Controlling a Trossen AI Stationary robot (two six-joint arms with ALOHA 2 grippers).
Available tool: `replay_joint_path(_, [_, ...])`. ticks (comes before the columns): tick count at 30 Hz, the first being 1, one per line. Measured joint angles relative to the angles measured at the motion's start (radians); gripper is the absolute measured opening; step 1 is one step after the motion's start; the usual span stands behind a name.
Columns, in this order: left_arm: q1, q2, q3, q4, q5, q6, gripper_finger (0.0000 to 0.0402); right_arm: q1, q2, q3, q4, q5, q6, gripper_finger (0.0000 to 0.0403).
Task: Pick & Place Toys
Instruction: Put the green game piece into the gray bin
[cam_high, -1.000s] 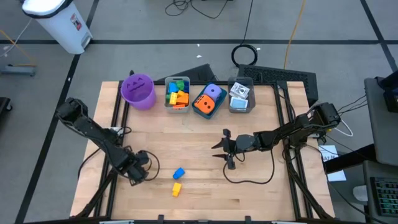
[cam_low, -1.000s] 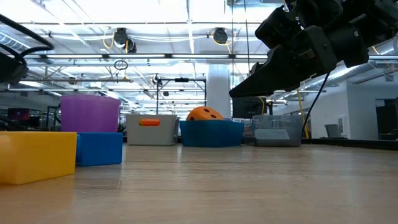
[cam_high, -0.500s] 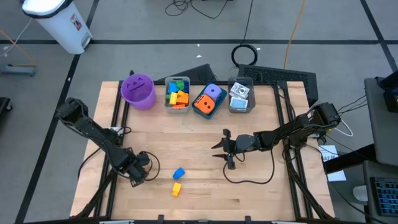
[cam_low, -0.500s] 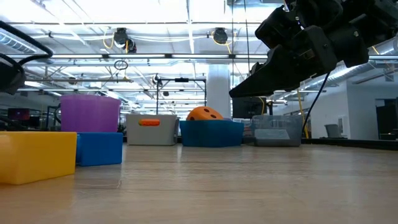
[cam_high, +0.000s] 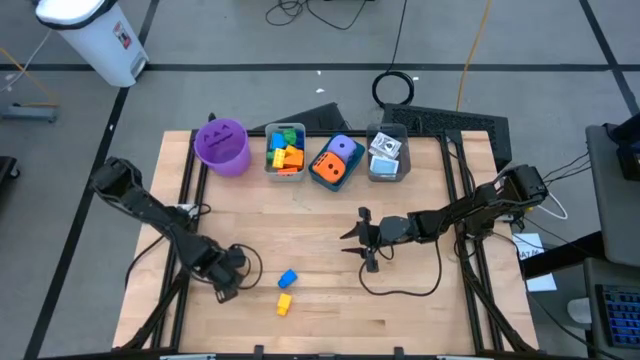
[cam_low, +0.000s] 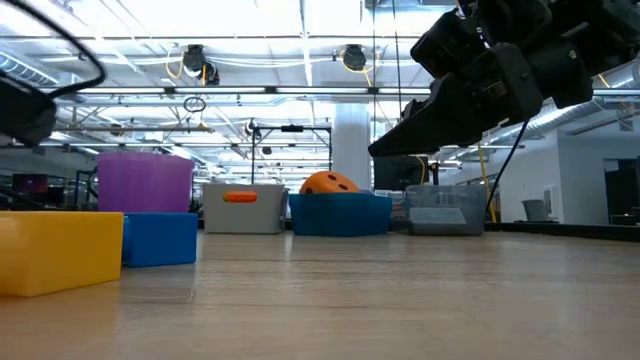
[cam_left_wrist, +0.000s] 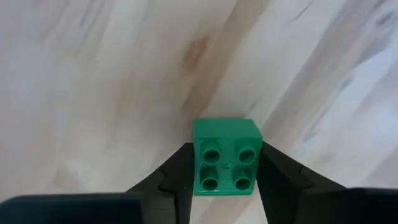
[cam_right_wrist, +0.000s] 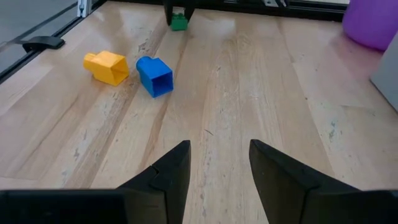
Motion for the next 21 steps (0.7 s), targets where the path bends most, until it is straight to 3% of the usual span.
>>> replay_joint_path(9, [0.181, 0.000, 0.074, 0.065, -0.030, 0.180, 0.0147, -0.002, 0.000, 0.000, 0.035, 0.000, -0.001, 0.0155])
replay_joint_path(18, [0.475, 0.000, 0.301, 0.056, -0.170, 0.625, 0.0139, -0.002, 0.000, 0.000, 0.062, 0.000, -0.028, 0.0155])
replay_joint_path(21, [0.596, 0.000, 0.388, 0.054, -0.260, 0.779, 0.0146, -0.002, 0.000, 0.000, 0.076, 0.000, -0.040, 0.0155])
